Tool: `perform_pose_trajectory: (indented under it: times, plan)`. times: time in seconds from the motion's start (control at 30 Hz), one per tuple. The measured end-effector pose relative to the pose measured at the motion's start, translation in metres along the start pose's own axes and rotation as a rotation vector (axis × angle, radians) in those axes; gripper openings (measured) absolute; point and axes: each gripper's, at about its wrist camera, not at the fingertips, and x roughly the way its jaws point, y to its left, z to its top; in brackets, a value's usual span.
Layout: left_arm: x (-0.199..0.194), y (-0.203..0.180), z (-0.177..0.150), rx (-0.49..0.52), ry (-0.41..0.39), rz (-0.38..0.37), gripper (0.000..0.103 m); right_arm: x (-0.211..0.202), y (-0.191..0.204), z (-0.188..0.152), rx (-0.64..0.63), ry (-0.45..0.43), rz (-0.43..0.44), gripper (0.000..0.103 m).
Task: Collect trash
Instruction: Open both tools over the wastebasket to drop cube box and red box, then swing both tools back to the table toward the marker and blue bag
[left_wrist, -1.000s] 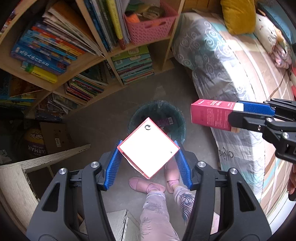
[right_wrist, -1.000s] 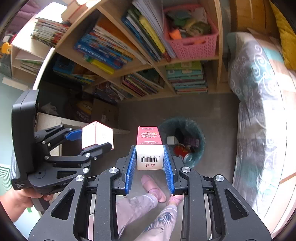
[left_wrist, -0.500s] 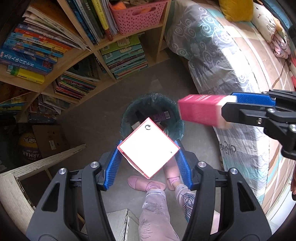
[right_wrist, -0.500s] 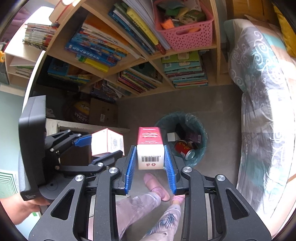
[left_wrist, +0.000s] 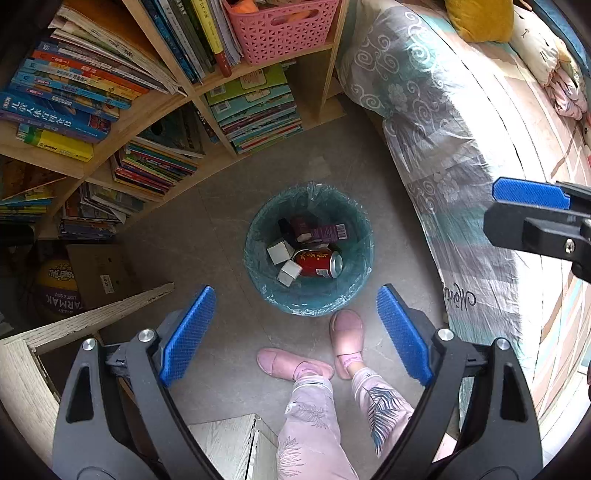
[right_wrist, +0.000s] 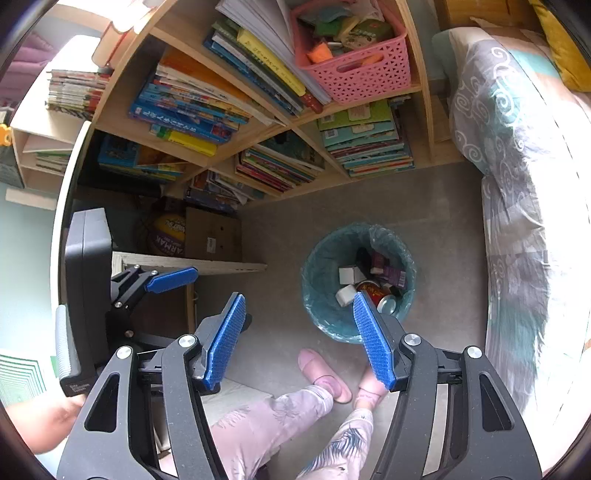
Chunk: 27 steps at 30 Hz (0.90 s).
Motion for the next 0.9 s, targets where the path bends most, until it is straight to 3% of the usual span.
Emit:
perform_pose_trajectory:
  times: [0.4,0.5,0.9]
  plan:
    - [-0.017,0.003,-0.003,-0.017,-0.019,-0.006,0.087,-0.014,0.01,-0.002,-0.013,-0.022,0.011,0.063]
    - [-0.031,0.005,-0.004,-0.022,-0.042,-0.006,0.087,-0.022,0.017,0.001,-0.024,-0.027,0.032,0.068]
    - [-0.099,0.051,-0.016,-0.096,-0.14,0.067,0.087,-0.057,0.082,0.025,-0.17,-0.081,0.072,0.068]
